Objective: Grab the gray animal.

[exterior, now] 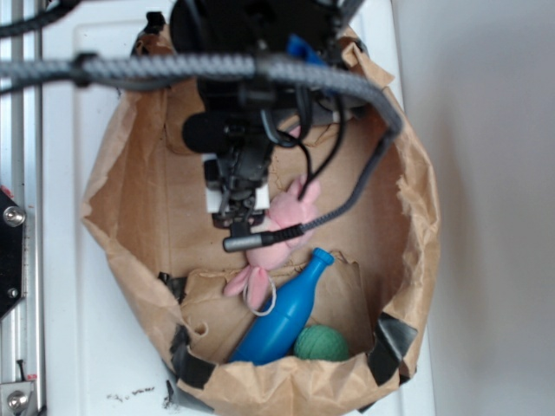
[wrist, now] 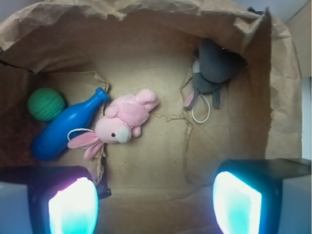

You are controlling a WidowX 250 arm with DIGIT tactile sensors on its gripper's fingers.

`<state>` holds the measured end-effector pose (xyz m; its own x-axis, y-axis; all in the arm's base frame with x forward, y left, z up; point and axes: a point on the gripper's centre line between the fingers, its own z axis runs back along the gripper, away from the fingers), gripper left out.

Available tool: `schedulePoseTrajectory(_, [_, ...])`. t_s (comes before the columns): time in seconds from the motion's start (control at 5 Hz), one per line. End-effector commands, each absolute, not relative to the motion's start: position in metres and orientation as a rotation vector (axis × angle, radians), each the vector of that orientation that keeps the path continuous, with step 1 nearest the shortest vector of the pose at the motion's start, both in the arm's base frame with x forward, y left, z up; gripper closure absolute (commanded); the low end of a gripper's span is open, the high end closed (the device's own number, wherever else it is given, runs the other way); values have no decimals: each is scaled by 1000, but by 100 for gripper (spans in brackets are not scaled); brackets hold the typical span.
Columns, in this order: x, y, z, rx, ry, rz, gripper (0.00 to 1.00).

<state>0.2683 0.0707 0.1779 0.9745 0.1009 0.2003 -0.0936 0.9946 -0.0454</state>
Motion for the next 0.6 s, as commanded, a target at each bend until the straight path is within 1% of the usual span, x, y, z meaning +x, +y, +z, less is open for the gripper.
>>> schedulePoseTrajectory(0.0, [264,67,172,39,-310,179,0])
schedulePoseTrajectory(0.2, [268,70,155,65,-330,215,0])
schedulePoseTrajectory(0.4, [272,80,139,74,-346,271,0])
